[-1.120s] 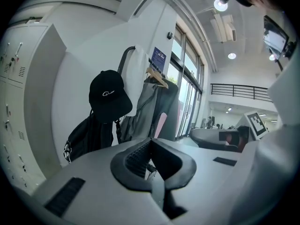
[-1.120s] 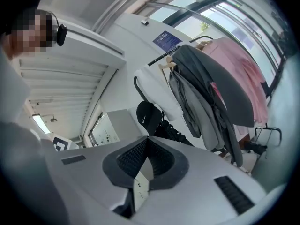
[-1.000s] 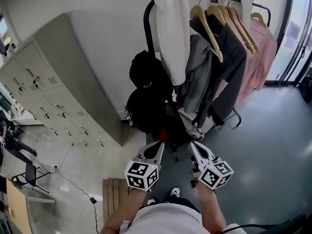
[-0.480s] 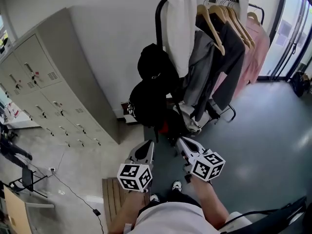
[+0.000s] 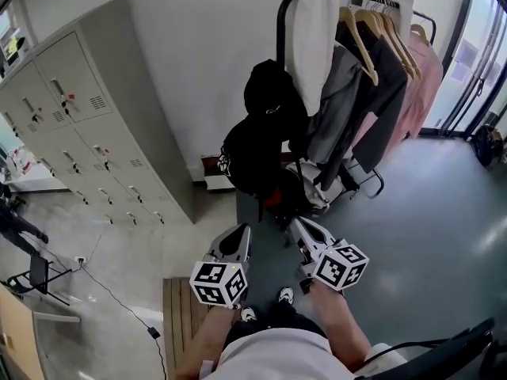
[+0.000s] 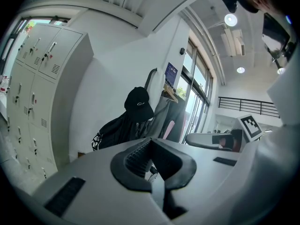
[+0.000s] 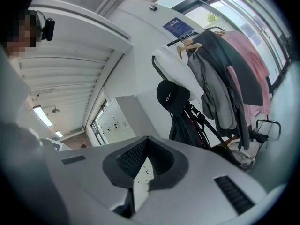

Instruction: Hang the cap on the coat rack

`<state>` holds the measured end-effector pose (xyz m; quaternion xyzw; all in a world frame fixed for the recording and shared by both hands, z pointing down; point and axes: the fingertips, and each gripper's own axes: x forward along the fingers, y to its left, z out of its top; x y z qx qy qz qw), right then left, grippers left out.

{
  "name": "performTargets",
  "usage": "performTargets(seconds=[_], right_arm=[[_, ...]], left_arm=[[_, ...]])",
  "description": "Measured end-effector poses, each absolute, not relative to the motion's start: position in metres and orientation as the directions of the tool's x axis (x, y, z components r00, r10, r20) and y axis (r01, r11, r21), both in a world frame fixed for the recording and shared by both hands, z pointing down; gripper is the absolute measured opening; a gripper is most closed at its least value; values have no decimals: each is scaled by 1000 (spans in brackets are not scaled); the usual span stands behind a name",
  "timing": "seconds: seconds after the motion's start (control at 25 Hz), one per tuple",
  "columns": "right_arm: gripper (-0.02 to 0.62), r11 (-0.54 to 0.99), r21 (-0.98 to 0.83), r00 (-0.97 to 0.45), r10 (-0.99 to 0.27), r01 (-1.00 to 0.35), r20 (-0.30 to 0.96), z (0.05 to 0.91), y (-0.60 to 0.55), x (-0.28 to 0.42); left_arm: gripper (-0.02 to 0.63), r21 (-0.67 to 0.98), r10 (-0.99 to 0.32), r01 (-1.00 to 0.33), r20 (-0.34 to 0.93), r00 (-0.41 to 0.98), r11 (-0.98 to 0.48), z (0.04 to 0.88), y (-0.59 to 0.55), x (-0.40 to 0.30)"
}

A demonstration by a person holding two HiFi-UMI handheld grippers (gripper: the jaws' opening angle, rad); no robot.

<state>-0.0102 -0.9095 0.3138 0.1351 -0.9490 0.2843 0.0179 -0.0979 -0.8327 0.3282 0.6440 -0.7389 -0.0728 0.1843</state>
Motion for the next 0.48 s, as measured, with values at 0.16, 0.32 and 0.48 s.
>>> performTargets(seconds=[0.16,0.32,0.48], right_arm=[[3,821,-495,-958,-269,-284,104,304,-903,-10],[3,828,-485,-958,-269,-282,100,301,-896,-14],[3,819,-504,-960,-262,-274,97,304,-893,-17]], left_arm=[[3,346,-979,-924,172,-110,164,325,-821,-102],[4,344,-980,-924,163,-116,166,323,-814,-106],[3,344,-981,-924,158,-115,164,324,-812,-108]])
